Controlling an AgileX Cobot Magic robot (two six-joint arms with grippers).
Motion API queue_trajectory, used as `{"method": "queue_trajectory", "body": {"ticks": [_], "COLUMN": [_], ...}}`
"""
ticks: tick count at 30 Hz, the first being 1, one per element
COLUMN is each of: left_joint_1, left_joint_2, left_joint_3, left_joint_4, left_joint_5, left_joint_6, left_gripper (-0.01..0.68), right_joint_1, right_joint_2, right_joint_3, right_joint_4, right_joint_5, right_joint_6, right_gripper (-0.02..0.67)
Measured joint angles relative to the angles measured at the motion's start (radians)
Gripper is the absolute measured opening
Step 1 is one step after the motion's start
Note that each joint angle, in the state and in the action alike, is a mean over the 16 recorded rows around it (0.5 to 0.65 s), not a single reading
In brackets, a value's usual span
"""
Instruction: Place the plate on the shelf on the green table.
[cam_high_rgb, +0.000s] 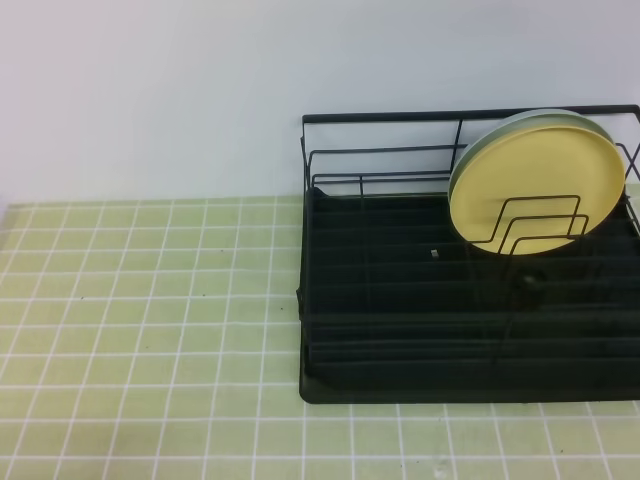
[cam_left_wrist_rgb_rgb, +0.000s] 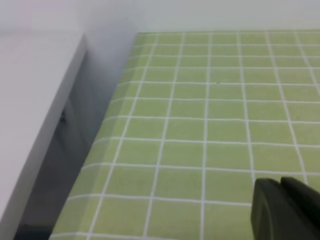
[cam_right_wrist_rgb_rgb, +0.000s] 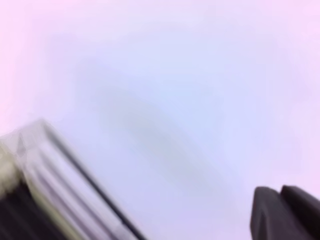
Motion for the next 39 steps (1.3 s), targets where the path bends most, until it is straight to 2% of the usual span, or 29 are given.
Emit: {"method": "queue_trajectory", "body": {"ticks": [5,12,17,22,29,35,39], "left_joint_1": [0.001,0.004,0.025,0.051,0.082,0.085,0.086], "left_joint_2": [0.000,0.000,0.000,0.000,0.000,0.000,0.000], "left_joint_3": [-0.001,-0.001,-0.001,-0.001,-0.001,-0.001,-0.001], "left_joint_4": [-0.140,-0.361,-0.469,-0.531,-0.558,-0.575,-0.579], "left_joint_5": [-0.011,-0.023,-0.026,-0.026,-0.025,-0.026,-0.026], "left_joint_6": [0.173,0.448,0.584,0.657,0.676,0.686,0.689], "left_gripper": [-0.001,-0.001,-0.001,-0.001,-0.002,-0.002,-0.002], "right_joint_1": [0.000,0.000,0.000,0.000,-0.014,-0.034,-0.048], "right_joint_2": [-0.132,-0.284,-0.344,-0.380,-0.441,-0.583,-0.729], "right_joint_3": [0.000,0.000,-0.001,-0.001,0.065,0.270,0.492], "right_joint_4": [0.186,0.410,0.461,0.400,0.175,-0.015,-0.053], "right_joint_5": [0.013,0.081,0.131,0.189,0.280,0.256,0.150], "right_joint_6": [0.063,0.118,0.088,0.053,0.083,0.185,0.254], "right_gripper": [0.000,-0.001,-0.002,-0.002,-0.003,-0.003,-0.003]}}
